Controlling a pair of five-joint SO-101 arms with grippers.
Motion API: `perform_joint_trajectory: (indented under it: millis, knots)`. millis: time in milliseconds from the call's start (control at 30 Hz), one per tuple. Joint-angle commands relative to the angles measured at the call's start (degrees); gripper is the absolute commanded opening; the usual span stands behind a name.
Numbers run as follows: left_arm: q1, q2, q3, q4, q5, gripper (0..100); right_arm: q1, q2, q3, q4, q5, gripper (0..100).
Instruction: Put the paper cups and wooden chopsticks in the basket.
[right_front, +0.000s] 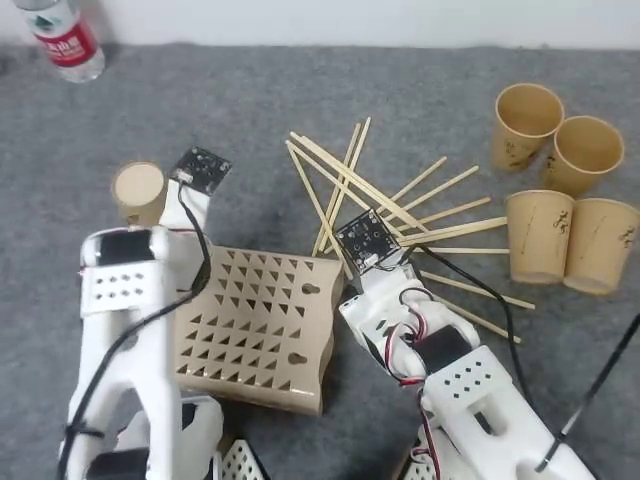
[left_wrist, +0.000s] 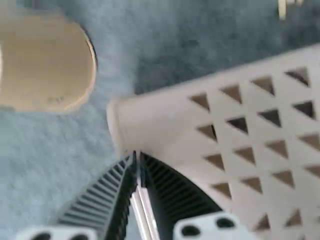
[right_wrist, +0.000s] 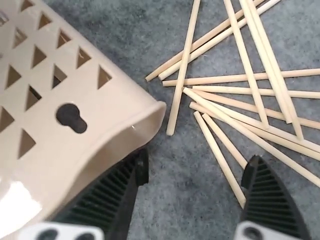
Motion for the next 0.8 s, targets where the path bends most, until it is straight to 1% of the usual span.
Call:
perform_joint_trajectory:
  millis: [0, 100, 333, 600, 767]
  knots:
    - [0.18, 0.70, 3.82, -5.10, 0.79, 1, -0.13, 0.13, -0.53, -1.19, 0.62, 30.8]
    - [0.00, 0.62, 3.82, -5.10, 0.79, 1, -0.13, 0.13, -0.53, -1.19, 0.62, 30.8]
    - [-5.45, 0.70, 4.26, -5.45, 0.18, 1, -0.13, 0.04, -0.53, -1.10, 0.62, 30.8]
    - [-8.00, 0.70, 6.64, -5.45, -6.42, 1, -0.48, -0.04, -1.05, -0.92, 0.44, 30.8]
    - [-8.62, 0.70, 8.66, -6.07, -8.97, 1, -0.48, 0.40, -5.89, 0.13, 0.70, 30.7]
